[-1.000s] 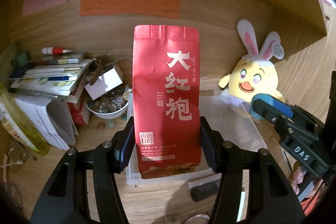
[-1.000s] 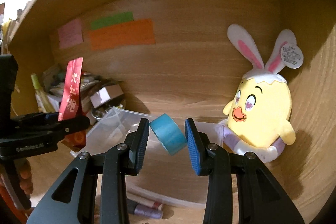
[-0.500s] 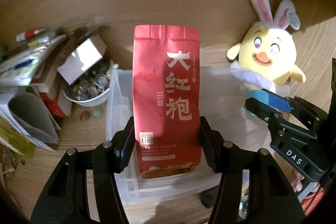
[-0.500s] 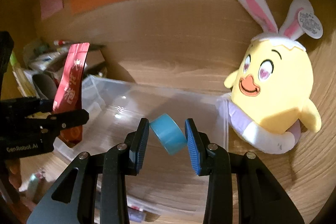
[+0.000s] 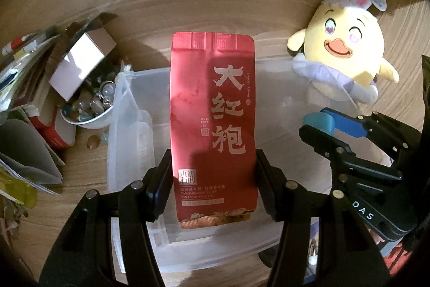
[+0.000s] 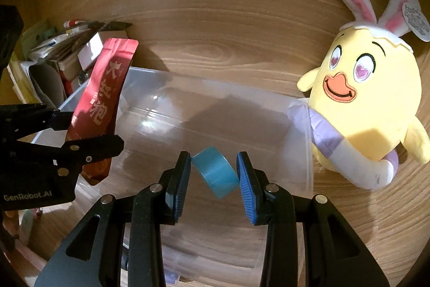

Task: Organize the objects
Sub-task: 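Carry the red pouch and blue tape into the clear box and release both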

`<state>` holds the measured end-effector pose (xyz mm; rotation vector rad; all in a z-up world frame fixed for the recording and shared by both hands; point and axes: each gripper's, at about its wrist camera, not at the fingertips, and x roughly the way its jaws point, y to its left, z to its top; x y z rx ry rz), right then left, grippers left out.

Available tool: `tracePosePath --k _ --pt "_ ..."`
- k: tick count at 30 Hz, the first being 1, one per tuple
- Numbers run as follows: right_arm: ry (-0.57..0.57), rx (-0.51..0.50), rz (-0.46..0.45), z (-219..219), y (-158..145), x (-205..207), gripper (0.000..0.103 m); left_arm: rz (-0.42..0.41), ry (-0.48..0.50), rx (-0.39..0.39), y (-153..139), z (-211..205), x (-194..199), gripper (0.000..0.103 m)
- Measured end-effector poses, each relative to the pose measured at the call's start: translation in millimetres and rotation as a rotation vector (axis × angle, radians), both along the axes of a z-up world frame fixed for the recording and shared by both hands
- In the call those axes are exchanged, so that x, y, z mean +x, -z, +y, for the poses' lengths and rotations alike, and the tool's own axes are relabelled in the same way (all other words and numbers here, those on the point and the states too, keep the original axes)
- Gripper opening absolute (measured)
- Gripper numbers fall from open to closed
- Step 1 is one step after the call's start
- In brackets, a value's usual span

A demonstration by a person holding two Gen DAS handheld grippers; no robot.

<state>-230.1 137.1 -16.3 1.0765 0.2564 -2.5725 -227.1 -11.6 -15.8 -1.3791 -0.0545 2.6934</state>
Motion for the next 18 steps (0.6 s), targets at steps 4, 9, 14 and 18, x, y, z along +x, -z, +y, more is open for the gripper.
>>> tracePosePath --k 4,9,14,18 --pt "0.002 0.002 -0.007 -1 1 -2 0.033 -0.011 0.004 -0.009 0 1 0 0.057" --pt "0.005 0.017 -0.005 -7 3 -4 0.033 -0.019 0.0 0.005 -1 1 0 0.057" --pt "-0.001 0.024 -0.002 -9 1 -2 0.035 -0.007 -0.004 0.043 -11 -1 5 0.057" --pt "0.01 0.024 0.027 -7 -6 4 0.045 0.027 -0.017 0.035 -24 -4 17 0.057"
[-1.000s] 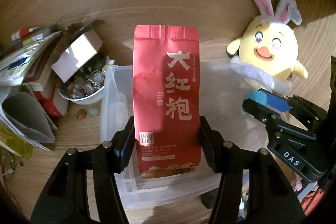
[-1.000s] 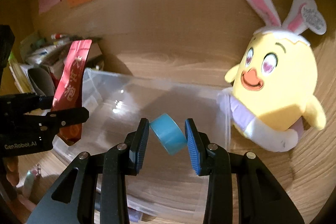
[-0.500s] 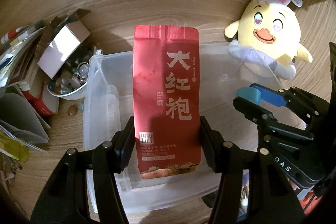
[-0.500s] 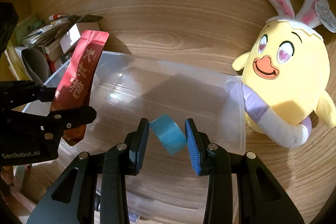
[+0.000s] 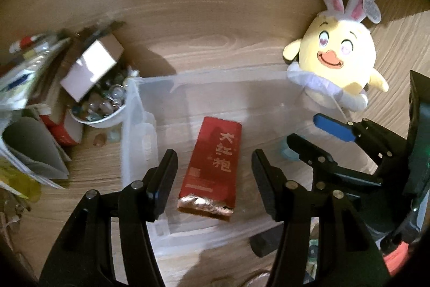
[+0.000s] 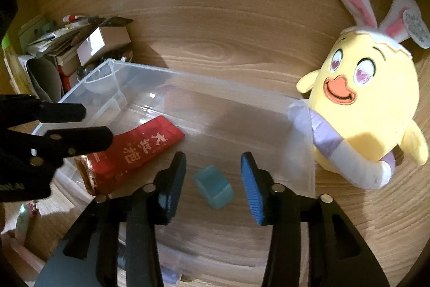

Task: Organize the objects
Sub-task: 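Carry the red pouch and blue tape into the clear box and release both, then grasp the mint-green bottle with the left tool while the right tool grasps the pale green tube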

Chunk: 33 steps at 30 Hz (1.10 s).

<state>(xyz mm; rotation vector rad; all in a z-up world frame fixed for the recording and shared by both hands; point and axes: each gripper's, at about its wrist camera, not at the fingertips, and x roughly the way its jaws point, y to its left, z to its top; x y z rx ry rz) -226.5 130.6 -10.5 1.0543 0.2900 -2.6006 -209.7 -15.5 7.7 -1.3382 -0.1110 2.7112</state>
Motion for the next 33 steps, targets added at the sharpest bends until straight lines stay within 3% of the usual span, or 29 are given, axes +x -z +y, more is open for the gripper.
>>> tracePosePath --k 8,11,13,19,27,33 --pt "0.017 -0.032 0.072 5 -27 19 0.076 0.071 -0.018 -0.004 -23 -12 28 0.067" --pt "0.015 -0.049 0.092 9 -38 31 0.082 0.103 -0.024 -0.017 -30 -14 42 0.074" --pt "0.013 -0.061 0.102 12 -43 40 0.082 0.125 -0.032 -0.021 -34 -17 53 0.082" --pt "0.007 -0.092 0.121 19 -53 69 0.083 0.175 -0.048 -0.039 -41 -24 82 0.09" --pt "0.02 -0.096 0.121 25 -47 109 0.084 0.199 -0.062 -0.046 -38 -44 127 0.092" --pt "0.041 -0.071 0.094 26 -26 135 0.084 0.16 -0.08 -0.063 -14 -56 154 0.092"
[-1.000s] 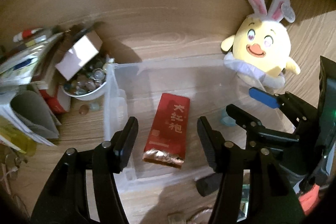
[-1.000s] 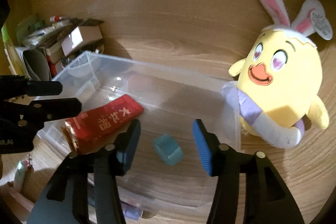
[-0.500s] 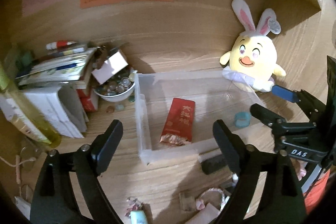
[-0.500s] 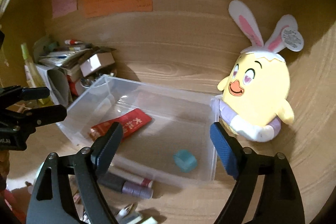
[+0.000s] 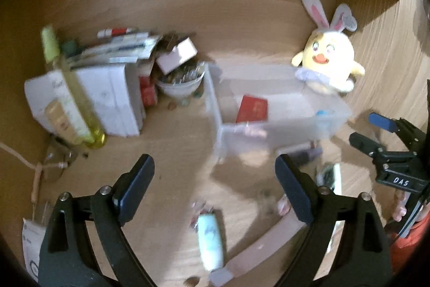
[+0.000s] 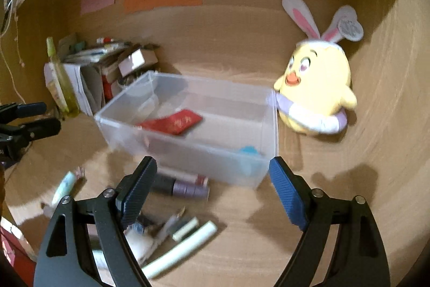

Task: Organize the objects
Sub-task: 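Grasp the mint-green bottle with the left tool while the right tool grasps the pale green tube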

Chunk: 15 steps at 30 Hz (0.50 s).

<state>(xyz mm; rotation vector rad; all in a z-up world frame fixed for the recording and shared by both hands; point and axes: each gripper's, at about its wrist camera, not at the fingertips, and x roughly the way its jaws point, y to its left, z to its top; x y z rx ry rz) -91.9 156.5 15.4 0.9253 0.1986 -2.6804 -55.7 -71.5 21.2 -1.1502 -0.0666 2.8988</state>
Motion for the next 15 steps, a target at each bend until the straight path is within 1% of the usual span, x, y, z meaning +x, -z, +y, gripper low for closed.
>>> tracePosePath --k 2,7,11,12,14,15 --pt "0.01 0.003 -0.016 2 8 7 0.084 -0.023 -0.009 0.004 11 -4 6 0.092" --pt "0.024 -0.005 -0.112 9 36 12 0.084 -0.072 -0.015 0.043 35 -12 19 0.092" --pt "0.031 -0.022 -0.182 13 56 15 0.084 -0.096 -0.018 0.039 49 -12 29 0.092" --pt "0.029 -0.028 -0.193 13 59 16 0.084 -0.1 -0.017 0.04 52 -11 31 0.09" --pt "0.022 -0.034 -0.21 11 64 20 0.083 -0.113 -0.016 0.038 58 -10 35 0.084" --pt "0.015 -0.034 -0.219 10 67 21 0.083 -0.119 -0.014 0.039 60 -10 36 0.079"
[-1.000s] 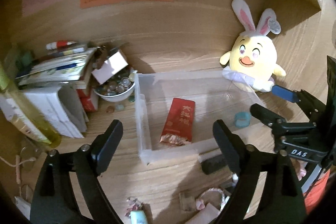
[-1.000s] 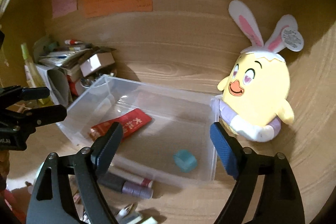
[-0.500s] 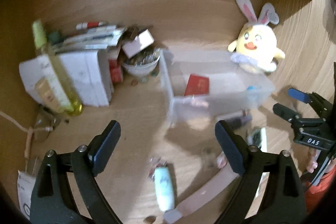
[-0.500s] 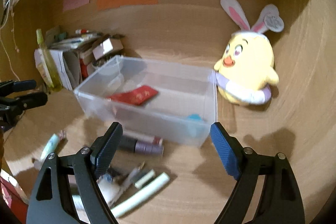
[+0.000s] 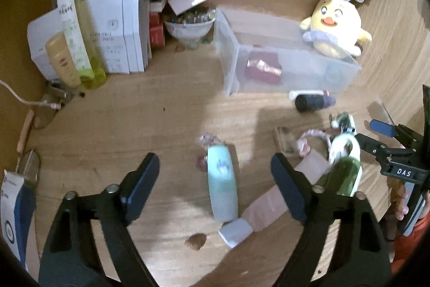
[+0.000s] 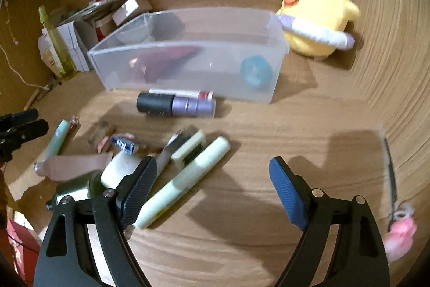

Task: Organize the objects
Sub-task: 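Grasp the mint-green bottle with the left tool while the right tool grasps the pale green tube, then carry the mint bottle and pale green tube into the clear box and release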

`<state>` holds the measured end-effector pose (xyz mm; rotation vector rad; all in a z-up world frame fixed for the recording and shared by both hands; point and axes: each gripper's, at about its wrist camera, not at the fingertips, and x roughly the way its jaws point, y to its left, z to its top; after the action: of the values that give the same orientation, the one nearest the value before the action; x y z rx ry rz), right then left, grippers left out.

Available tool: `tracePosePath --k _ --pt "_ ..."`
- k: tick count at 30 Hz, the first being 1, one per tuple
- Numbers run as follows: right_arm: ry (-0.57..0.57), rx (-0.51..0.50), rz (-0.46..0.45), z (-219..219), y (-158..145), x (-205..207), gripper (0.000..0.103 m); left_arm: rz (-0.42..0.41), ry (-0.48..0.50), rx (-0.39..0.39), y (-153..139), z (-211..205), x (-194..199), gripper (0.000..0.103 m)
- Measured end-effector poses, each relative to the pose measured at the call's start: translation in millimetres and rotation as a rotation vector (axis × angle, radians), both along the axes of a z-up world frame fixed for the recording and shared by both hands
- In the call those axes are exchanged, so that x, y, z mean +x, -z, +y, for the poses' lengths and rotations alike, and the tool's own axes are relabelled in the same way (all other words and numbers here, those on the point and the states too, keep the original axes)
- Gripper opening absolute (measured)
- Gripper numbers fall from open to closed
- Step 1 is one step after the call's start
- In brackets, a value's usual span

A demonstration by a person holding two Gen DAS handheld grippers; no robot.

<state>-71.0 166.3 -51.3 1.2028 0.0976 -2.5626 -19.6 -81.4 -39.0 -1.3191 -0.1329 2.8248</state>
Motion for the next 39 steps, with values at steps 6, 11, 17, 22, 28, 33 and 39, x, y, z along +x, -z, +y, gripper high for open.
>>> tracePosePath --k 6,11,17,22,28,33,39 --pt "-0.008 -0.006 -0.036 -2 8 1 0.071 -0.02 0.002 0.034 12 0 3 0.066" --pt "-0.007 0.009 -0.029 1 10 5 0.053 -0.037 0.003 0.013 20 1 1 0.054" --pt "0.008 0.052 -0.008 8 10 8 0.037 -0.047 0.014 -0.004 28 6 1 0.036" --pt "0.038 0.06 0.005 12 10 5 0.025 -0.031 0.021 -0.024 29 10 0 0.025" --pt "0.062 0.05 0.013 19 10 4 0.014 -0.012 0.003 -0.028 29 7 -3 0.024" --pt "0.084 0.024 0.023 27 6 6 0.014 0.012 -0.006 -0.01 19 5 -3 0.024" --pt "0.092 -0.008 0.073 33 -14 10 0.014 0.06 -0.016 0.013 2 4 -6 0.024"
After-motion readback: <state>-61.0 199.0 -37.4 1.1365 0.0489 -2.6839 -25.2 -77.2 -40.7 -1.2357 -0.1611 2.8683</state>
